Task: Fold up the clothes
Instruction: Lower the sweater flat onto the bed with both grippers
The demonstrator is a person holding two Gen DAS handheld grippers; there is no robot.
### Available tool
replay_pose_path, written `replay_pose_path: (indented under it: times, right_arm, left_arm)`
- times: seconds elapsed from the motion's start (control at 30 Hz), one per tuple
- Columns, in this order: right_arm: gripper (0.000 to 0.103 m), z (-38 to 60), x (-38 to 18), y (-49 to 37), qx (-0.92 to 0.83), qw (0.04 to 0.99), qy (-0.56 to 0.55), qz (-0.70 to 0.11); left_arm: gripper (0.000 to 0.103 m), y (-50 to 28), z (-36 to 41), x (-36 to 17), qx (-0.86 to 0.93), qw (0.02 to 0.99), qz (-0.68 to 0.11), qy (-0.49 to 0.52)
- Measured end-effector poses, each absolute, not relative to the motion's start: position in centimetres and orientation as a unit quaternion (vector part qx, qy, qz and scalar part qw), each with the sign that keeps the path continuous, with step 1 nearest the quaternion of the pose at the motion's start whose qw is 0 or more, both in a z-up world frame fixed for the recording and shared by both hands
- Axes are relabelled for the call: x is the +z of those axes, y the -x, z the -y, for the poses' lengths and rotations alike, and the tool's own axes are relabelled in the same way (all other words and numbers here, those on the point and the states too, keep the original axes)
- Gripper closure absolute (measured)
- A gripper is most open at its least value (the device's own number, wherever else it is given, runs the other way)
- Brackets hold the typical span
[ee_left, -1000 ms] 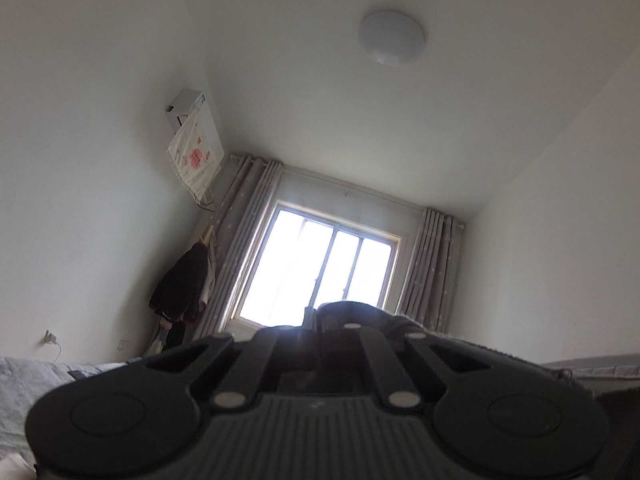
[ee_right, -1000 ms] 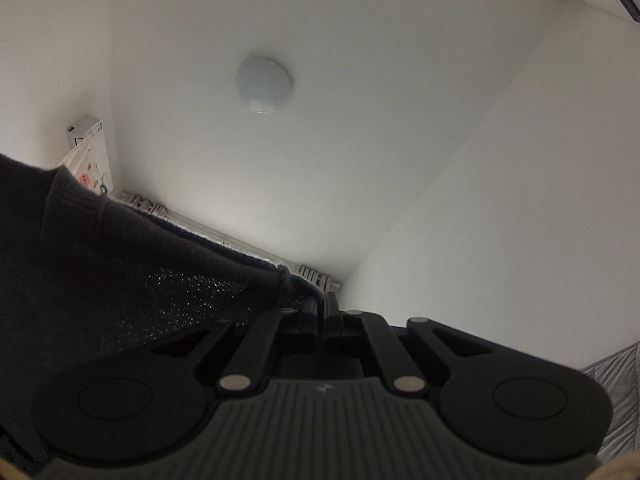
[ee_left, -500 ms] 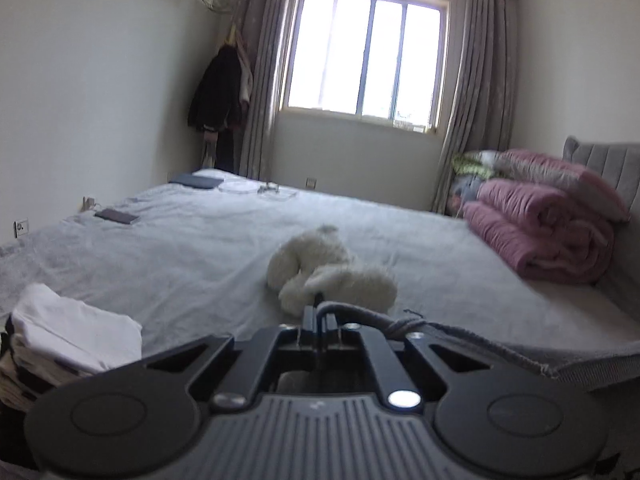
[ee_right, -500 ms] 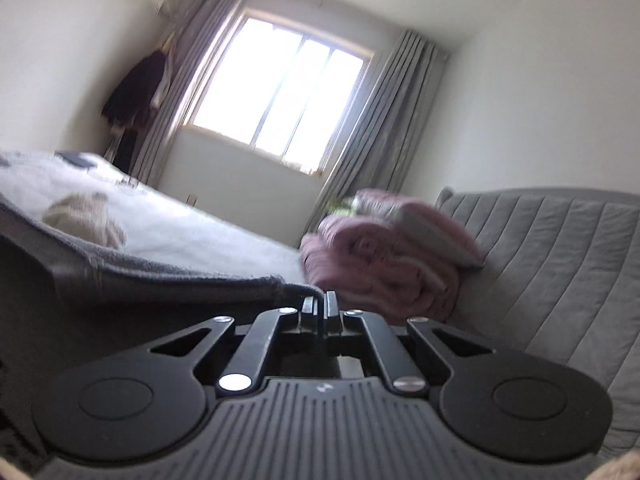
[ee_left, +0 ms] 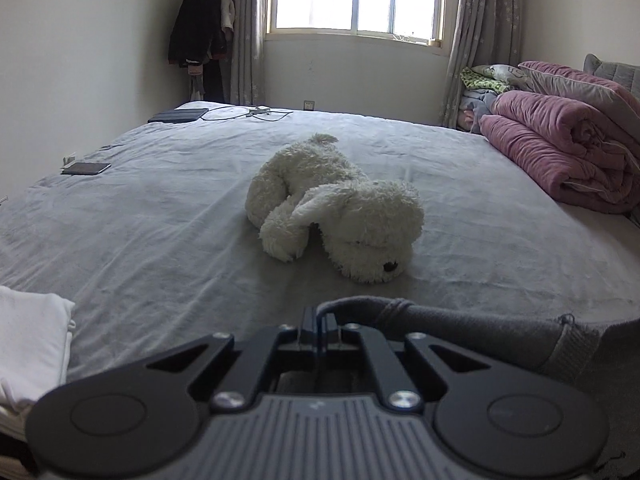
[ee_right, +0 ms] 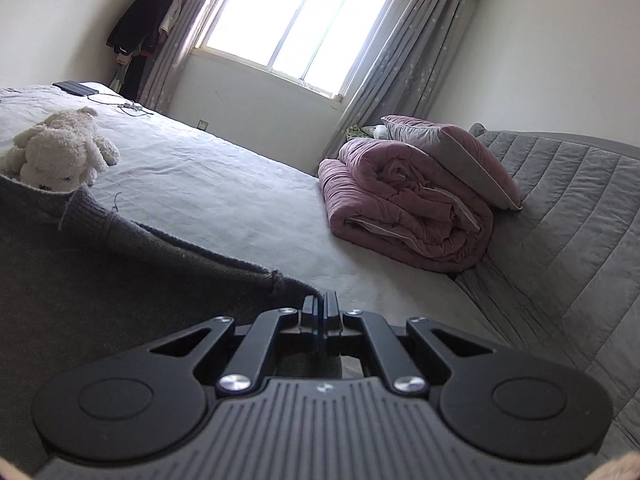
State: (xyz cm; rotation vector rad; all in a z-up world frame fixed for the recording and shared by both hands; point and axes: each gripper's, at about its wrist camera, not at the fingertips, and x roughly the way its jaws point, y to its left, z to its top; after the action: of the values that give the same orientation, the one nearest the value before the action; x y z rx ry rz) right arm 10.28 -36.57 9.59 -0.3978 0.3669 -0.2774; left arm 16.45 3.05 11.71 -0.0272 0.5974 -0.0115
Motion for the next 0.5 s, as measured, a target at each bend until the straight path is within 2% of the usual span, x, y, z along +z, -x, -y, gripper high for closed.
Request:
replay_pose_path:
  times: [0.37,0.5]
  right_arm:
    - [0.103,37.7,6.8,-14.0,-0.181,0.934,0.209,-0.228]
    - [0.103,37.1,4.9,-15.9,-0.184,0.922,0.226,-0.253]
  left_arm:
    - [0.101,-22.2,2.3,8.5,0.005,0.949,-0.309,-0.054]
    - [0.101,-24.0,2.7,6.3,0.017,0.939,-0.337,-0.065]
